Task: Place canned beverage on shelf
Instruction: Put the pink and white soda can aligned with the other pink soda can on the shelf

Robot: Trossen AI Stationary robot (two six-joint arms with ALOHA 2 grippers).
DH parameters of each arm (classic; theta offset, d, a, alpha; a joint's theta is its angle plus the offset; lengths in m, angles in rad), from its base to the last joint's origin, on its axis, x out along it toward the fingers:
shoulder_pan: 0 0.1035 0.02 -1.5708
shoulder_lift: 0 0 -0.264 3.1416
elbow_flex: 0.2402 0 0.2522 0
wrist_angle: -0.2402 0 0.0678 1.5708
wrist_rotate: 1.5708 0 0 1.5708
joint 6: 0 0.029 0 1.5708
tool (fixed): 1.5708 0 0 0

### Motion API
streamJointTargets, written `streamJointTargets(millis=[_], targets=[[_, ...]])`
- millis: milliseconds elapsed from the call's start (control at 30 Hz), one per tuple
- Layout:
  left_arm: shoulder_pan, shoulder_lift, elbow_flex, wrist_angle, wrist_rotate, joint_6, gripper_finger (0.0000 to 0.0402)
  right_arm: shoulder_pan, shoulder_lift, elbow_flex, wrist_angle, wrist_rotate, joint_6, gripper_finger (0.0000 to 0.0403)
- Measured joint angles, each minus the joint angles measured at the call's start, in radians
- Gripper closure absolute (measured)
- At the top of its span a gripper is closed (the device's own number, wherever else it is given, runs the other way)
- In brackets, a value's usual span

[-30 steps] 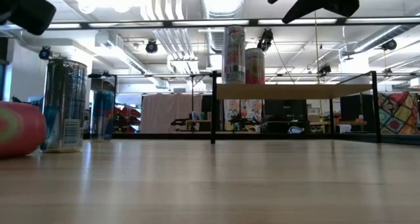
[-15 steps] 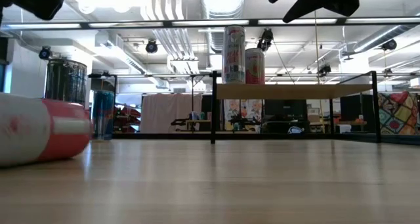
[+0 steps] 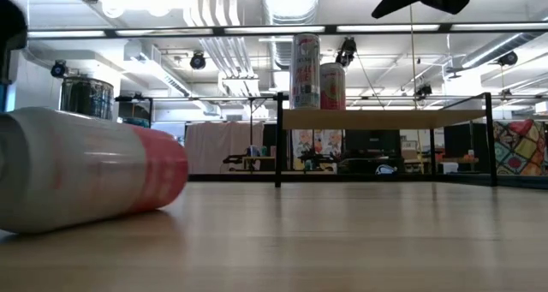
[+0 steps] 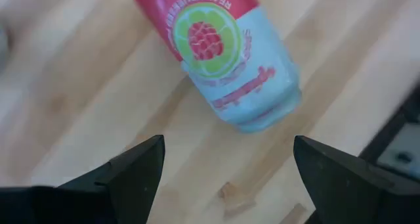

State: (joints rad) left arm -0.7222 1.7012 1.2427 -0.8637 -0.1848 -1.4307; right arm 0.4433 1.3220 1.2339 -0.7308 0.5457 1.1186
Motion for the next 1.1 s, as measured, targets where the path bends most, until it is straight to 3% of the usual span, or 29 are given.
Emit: streamJointTargets(millis=[200, 400, 600, 800, 900, 1100], targets=[[0.013, 0.000, 0.084, -0.026, -0.035, 0.411, 0.0089, -0.020, 0.017, -0.001, -0.025, -0.005, 0.172, 0.0207], [0.031, -0.001, 0.148, -0.089, -0.034, 0.827, 0.0089, -0.007, 0.029, -0.002, -0.020, -0.081, 0.162, 0.0207], [0.078, -0.002, 0.096, 0.016, -0.047, 0.825, 0.0089, 0.044, 0.067, 0.003, 0.108, -0.259, -0.337, 0.0207], [0.080, -0.005, -0.005, 0.111, -0.042, 0.730, 0.0089, 0.078, 0.216, 0.130, 0.093, -0.330, -0.783, 0.0206], [0.055, -0.047, -0.051, 0.107, -0.052, 0.658, 0.0089, 0.064, 0.336, 0.233, 0.016, -0.335, -0.922, 0.0206], [-0.021, -0.187, -0.153, 0.108, -0.115, 0.495, 0.0089, 0.050, 0.575, 0.473, -0.289, -0.511, -1.134, 0.0169]])
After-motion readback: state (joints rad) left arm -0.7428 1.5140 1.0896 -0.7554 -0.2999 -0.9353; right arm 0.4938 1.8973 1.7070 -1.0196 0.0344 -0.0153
